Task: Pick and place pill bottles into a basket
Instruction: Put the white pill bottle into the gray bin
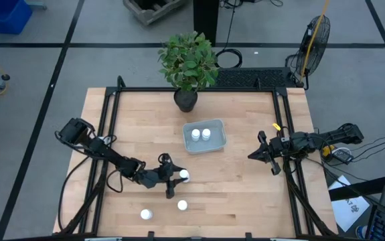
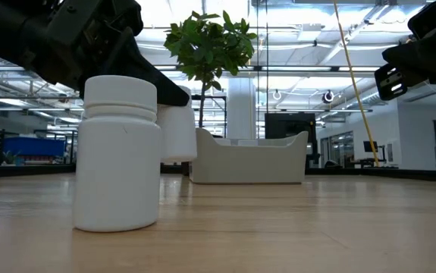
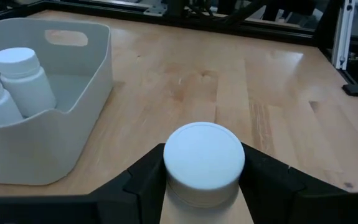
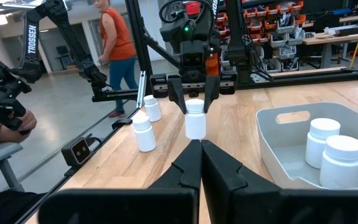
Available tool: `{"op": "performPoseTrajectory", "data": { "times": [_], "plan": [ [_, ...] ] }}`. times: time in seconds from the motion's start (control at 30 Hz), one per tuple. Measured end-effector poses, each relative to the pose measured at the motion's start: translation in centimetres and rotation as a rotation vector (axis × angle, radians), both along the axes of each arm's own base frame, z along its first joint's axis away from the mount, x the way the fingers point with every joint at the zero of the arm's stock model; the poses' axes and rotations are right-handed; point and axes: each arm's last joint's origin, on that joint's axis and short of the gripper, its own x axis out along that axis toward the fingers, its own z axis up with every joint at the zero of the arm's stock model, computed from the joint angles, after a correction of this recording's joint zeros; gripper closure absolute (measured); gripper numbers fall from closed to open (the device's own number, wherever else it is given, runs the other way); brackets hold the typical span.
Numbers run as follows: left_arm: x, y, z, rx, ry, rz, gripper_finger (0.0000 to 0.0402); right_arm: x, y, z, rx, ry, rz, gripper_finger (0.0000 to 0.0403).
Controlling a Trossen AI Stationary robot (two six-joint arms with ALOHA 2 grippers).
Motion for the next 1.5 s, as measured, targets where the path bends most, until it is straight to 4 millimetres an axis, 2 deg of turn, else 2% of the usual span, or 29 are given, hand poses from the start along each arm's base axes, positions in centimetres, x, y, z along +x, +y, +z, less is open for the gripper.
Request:
{"op": "performPoseTrajectory", "data": {
  "times": [0.33,0.77,1.1,1.33,1.5],
  "plan": [
    [0.3,0.1,0.7,0.027,-0.067,-0.012,0.0215,0.0,0.0,0.0,0.000,0.000,0.000,0.0403],
    [1.1,1.2,1.7,0.033,-0.159,0.045,0.0215,0.0,0.0,0.0,0.000,0.000,0.000,0.0403],
    [3.7,2.2,4.1,0.053,-0.222,-0.001,0.0215,0.0,0.0,0.0,0.000,-0.001,0.000,0.0403],
    [6.1,4.7,6.0,0.101,-0.240,-0.010,0.0215,0.0,0.0,0.0,0.000,-0.001,0.000,0.0403],
    [7.9,7.7,6.6,0.092,-0.115,0.068,0.0216,0.0,0.0,0.0,0.000,-0.001,0.000,0.0403]
  ]
}}
